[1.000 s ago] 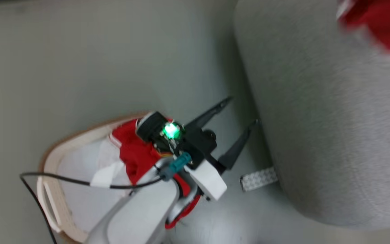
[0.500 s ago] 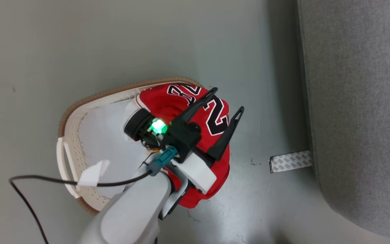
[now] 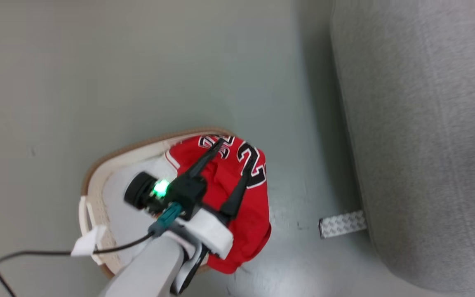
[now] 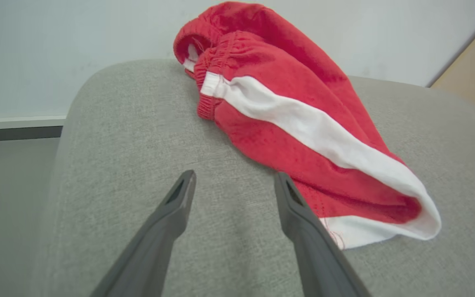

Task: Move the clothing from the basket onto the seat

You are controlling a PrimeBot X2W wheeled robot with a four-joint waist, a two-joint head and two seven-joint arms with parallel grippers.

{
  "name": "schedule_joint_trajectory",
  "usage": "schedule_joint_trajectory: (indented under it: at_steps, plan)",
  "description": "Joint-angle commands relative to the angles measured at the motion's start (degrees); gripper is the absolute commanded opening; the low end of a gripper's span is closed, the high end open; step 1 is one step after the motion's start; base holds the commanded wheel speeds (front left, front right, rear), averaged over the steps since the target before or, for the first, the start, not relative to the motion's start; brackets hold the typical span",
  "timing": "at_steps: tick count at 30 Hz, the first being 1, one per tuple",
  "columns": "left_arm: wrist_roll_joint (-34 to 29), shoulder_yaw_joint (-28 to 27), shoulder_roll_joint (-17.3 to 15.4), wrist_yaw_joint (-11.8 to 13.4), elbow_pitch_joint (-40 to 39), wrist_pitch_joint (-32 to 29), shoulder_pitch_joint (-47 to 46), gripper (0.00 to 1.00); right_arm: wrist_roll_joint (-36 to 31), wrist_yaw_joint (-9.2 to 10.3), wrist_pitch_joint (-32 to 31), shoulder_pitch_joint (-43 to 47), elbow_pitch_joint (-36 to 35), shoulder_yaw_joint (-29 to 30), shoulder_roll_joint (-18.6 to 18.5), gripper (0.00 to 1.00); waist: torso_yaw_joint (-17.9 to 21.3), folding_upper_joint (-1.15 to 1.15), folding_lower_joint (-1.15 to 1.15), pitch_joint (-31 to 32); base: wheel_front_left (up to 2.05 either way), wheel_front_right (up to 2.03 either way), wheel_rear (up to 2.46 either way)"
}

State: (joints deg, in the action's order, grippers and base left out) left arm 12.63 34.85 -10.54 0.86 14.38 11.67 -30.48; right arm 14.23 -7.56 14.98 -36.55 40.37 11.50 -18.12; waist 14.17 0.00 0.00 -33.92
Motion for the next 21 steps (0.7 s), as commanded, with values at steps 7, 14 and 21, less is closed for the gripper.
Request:
schedule_joint_trajectory:
  at_steps: [7,14,21]
  plan:
    - [3.6,-3.3,-0.5,2.8,1.7,2.7,7.3,1.00,-6.7,0.14,0.2,14.5,-15.3,-0.5,5.4,1.00,-0.7,0.00,0.00,11.2,0.00,0.00,0.00]
    - [5.2,-9.2,1.0,4.9,0.6,3.5,15.5,1.00,-11.0,0.14,0.2,27.6,-27.5,-2.7,10.7,1.00,-5.1,0.00,0.00,20.3,0.00,0.00,0.00]
    - [3.8,-17.4,2.5,5.3,-2.7,3.5,24.9,1.00,-10.8,0.14,0.2,34.7,-32.3,-8.1,13.5,1.00,-9.2,0.00,0.00,25.8,0.00,0.00,0.00]
